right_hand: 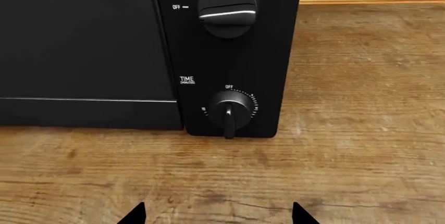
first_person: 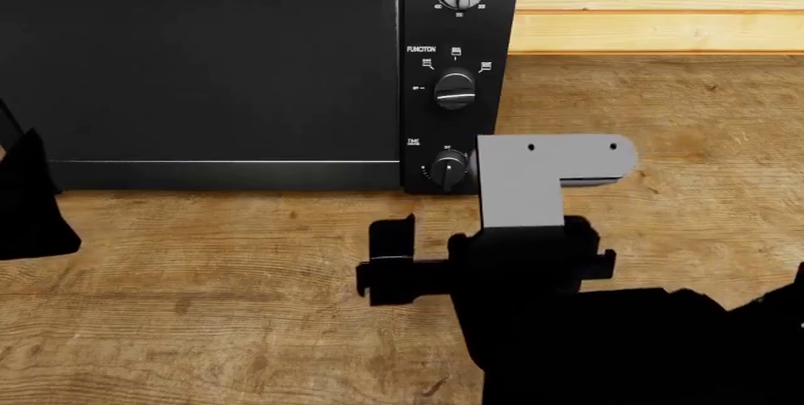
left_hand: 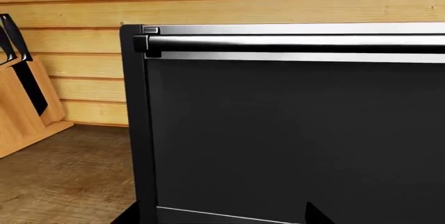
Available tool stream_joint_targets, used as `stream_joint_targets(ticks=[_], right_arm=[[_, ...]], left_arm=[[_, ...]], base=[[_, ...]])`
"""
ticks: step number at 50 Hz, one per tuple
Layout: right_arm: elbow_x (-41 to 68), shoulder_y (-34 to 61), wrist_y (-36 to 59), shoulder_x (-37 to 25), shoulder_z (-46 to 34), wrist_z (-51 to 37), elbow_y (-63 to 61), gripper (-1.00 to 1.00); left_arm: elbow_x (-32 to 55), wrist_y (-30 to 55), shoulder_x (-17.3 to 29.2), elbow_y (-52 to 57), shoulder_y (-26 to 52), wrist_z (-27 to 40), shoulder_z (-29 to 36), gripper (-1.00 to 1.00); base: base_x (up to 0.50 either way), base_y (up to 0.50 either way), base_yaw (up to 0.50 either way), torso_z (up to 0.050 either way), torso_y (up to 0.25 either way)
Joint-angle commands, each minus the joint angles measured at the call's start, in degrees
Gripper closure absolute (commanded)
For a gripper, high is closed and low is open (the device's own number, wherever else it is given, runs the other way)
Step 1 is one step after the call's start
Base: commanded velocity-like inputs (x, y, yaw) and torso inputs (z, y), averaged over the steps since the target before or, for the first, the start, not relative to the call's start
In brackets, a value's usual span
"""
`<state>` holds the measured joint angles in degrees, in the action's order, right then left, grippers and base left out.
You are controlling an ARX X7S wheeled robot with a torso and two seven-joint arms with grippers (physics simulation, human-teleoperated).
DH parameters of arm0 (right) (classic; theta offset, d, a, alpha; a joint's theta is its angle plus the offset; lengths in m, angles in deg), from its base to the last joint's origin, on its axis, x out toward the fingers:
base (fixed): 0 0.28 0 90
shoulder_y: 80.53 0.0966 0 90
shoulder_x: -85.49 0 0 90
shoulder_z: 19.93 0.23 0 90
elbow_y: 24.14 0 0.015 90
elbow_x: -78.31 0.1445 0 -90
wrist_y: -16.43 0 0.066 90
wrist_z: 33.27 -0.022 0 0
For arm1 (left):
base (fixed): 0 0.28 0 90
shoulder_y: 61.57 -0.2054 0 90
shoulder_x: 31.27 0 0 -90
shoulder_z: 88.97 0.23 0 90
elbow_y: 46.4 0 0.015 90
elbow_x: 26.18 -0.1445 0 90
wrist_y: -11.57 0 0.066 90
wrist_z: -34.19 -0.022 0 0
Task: Turn on the toaster oven by setting the timer.
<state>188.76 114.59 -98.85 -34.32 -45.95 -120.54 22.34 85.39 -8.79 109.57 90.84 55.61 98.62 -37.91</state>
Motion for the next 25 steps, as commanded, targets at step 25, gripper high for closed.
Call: stream_joint_targets(ticks=[25], right_arm=[[-1.4,5.67,-9.08,4.94,-9.94,-2.43,-1.3,-1.0]], left_arm=[[-0.9,-0.34,-1.37,0.46,-2.72,-0.7,-1.72,-1.0]], base=[[0.0,0.0,0.0,0.0,0.0]])
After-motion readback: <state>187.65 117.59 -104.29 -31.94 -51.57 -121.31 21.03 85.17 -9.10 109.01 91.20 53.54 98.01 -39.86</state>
